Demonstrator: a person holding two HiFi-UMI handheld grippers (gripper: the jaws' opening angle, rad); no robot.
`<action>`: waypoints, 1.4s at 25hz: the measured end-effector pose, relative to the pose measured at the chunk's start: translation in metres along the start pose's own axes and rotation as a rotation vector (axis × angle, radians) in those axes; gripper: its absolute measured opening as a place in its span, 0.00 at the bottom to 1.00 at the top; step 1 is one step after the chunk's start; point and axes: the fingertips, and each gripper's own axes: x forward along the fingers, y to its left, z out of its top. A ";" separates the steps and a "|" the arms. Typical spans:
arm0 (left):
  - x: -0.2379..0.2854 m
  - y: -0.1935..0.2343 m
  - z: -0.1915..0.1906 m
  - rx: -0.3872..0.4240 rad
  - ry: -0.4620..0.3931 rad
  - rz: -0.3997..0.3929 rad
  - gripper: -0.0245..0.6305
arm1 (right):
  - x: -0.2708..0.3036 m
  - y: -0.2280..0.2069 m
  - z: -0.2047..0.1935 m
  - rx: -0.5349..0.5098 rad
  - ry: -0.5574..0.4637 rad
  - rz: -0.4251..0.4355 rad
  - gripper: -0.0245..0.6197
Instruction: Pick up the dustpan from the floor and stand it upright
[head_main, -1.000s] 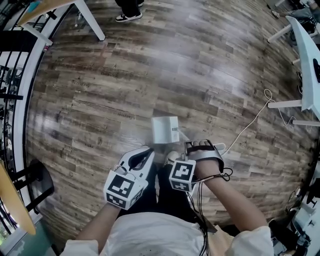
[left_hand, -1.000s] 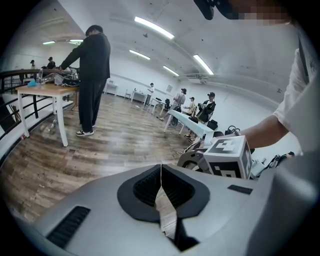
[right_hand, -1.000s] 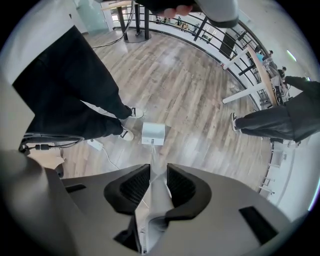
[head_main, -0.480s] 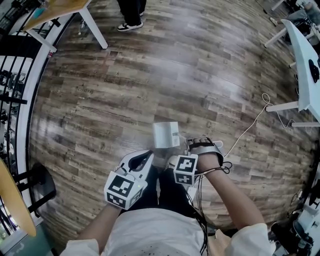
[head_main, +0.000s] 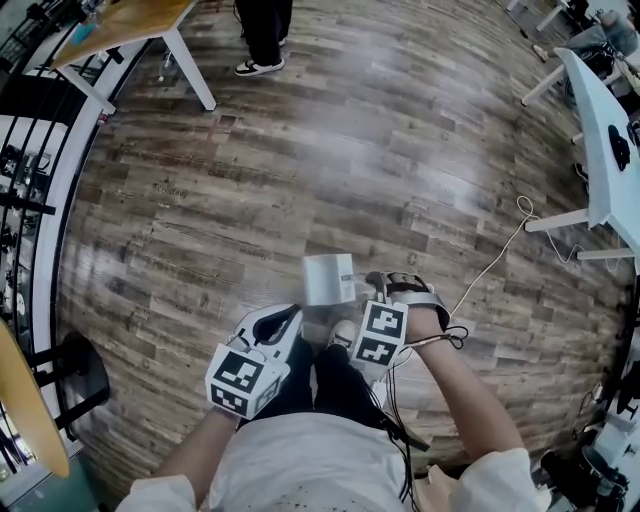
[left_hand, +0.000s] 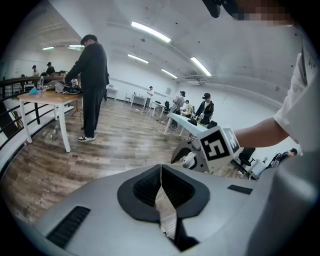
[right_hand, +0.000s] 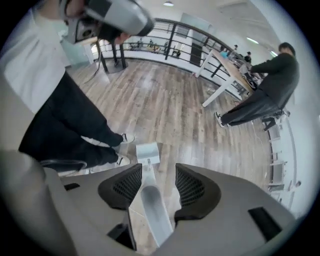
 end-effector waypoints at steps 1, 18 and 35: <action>0.000 -0.001 0.003 0.001 -0.004 -0.001 0.07 | -0.007 -0.004 0.004 0.057 -0.044 0.000 0.38; -0.022 -0.032 0.066 0.029 -0.114 0.022 0.07 | -0.163 -0.045 0.050 0.538 -0.613 -0.225 0.10; -0.043 -0.080 0.093 0.105 -0.153 0.066 0.07 | -0.218 -0.007 0.023 1.066 -0.830 -0.239 0.09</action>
